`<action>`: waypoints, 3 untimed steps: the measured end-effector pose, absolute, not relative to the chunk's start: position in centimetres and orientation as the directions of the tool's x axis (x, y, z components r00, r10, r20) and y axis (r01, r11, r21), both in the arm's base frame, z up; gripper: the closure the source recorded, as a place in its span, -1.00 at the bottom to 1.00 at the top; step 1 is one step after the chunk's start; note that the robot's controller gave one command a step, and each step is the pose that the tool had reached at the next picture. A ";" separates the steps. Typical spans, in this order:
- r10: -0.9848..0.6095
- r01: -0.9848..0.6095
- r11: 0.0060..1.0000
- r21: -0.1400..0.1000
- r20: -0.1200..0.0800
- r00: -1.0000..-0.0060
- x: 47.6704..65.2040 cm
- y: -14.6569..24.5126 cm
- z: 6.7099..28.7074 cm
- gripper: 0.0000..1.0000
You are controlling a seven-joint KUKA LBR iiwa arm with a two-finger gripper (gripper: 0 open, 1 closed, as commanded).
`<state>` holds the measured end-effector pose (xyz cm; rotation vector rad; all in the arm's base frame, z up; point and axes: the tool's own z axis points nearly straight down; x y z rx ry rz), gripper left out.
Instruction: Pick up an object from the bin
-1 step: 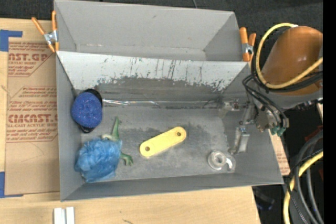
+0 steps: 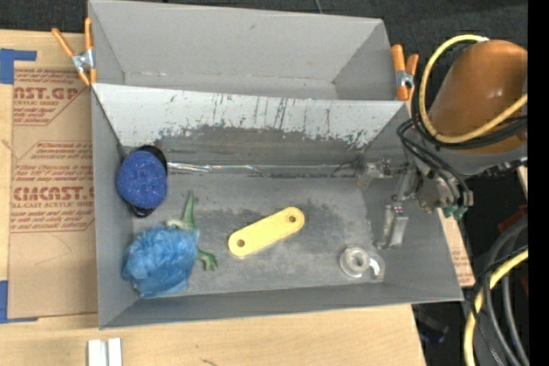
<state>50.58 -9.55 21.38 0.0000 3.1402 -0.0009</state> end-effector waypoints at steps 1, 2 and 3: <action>-0.063 -0.063 0.998 -0.002 0.000 -0.998 53.5 -7.8 20.9 -1.00; -0.118 -0.118 0.993 -0.002 -0.009 -0.993 55.8 -4.0 16.9 -1.00; -0.143 -0.143 0.990 -0.001 -0.005 -0.990 55.8 -2.6 15.1 -1.00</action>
Offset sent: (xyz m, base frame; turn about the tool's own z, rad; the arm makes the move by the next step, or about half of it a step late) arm 0.0581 0.0721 -0.0671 -0.1360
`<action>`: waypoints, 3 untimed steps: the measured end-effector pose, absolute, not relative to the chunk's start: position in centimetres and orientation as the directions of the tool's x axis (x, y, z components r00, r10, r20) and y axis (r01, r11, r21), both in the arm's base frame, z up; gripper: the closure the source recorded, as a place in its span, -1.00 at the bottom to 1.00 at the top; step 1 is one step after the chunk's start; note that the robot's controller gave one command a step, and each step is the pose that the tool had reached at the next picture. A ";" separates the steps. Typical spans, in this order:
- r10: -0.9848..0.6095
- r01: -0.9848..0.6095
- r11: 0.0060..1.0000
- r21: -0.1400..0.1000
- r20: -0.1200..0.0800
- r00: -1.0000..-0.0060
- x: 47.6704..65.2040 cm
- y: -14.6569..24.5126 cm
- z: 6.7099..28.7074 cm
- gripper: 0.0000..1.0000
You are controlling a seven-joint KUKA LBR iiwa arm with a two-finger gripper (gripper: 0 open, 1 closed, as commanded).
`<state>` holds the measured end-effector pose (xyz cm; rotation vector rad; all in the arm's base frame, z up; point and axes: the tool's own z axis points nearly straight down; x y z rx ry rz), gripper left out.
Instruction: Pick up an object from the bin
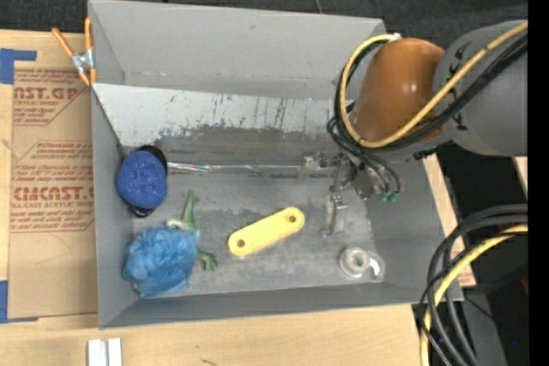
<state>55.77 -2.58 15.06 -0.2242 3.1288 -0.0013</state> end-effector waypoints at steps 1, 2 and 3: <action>-0.222 -0.222 0.975 0.000 0.004 -0.975 54.5 0.9 19.4 -1.00; -0.176 -0.176 0.984 -0.003 -0.023 -0.984 54.4 1.8 18.9 -1.00; -0.172 -0.172 0.985 -0.001 -0.005 -0.985 52.7 3.4 12.5 -1.00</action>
Offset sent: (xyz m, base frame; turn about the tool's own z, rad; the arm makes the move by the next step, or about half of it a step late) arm -0.0294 0.0435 -0.0761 0.0631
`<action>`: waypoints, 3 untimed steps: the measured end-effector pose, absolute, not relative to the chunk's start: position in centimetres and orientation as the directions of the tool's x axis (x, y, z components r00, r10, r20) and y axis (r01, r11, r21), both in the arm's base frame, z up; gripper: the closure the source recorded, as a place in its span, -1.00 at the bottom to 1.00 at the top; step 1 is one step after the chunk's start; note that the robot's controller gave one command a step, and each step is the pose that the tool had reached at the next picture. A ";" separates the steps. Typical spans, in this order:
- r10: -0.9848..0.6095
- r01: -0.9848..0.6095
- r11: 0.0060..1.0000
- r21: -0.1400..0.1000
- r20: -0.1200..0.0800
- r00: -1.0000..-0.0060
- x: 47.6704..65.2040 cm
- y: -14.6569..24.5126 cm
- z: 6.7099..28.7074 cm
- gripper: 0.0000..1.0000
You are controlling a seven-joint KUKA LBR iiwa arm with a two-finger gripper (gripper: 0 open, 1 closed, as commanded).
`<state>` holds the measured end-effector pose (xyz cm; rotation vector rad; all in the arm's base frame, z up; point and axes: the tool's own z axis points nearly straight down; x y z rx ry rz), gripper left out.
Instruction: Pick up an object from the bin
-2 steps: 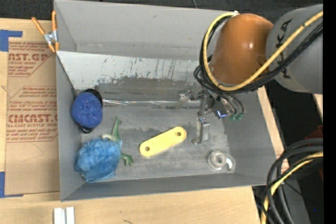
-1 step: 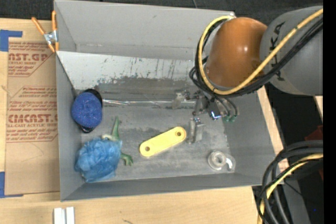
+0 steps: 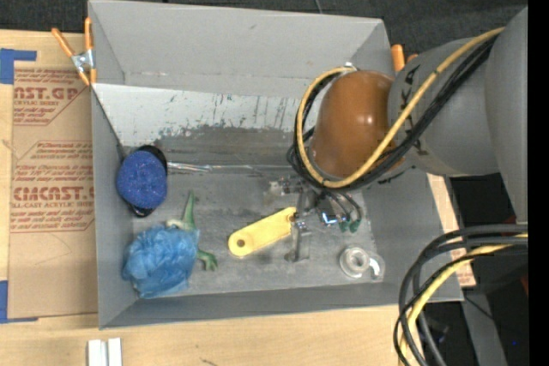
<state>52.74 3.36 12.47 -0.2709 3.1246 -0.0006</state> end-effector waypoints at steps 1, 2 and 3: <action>-0.243 -0.243 0.970 -0.003 -0.020 -0.970 53.0 3.5 7.7 -1.00; -0.213 -0.213 0.977 -0.002 -0.028 -0.977 53.3 3.5 5.9 1.00; -0.202 -0.202 0.979 -0.001 -0.018 -0.979 53.1 3.4 6.4 1.00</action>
Offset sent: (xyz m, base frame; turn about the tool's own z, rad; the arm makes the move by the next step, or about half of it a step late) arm 0.0002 -0.0012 -0.0547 -0.0168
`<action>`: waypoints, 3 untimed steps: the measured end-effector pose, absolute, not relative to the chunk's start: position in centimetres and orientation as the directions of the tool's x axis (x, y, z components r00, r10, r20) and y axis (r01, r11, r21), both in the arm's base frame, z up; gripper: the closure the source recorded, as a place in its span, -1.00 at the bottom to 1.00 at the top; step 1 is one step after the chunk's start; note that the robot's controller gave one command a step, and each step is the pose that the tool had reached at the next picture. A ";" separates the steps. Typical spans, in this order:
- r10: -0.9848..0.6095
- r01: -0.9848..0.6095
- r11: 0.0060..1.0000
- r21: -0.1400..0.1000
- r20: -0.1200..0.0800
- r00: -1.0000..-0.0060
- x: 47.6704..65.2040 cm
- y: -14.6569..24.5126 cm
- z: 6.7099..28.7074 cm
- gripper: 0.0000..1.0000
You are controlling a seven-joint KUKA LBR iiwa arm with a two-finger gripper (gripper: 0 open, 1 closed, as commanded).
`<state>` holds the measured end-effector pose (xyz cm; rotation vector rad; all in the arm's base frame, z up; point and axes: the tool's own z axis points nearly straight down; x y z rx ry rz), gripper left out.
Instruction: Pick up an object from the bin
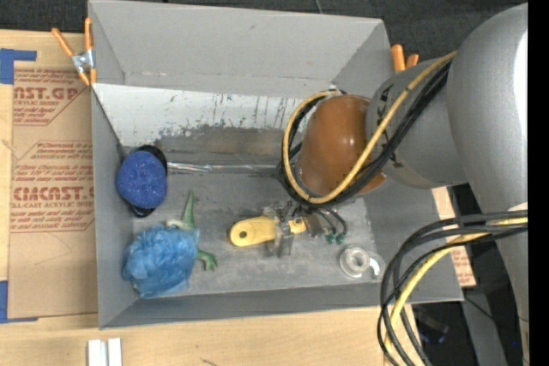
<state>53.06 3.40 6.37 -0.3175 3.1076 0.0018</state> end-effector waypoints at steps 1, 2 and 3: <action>-0.221 -0.221 0.975 -0.002 -0.029 -0.975 53.1 2.8 12.6 1.00; -0.221 -0.221 0.975 -0.002 -0.029 -0.975 53.1 2.9 12.6 1.00; -0.178 -0.178 0.984 -0.002 -0.032 -0.984 51.8 2.2 26.1 1.00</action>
Offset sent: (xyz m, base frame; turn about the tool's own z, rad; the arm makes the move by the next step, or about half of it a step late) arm 0.0000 0.0000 0.0000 0.0000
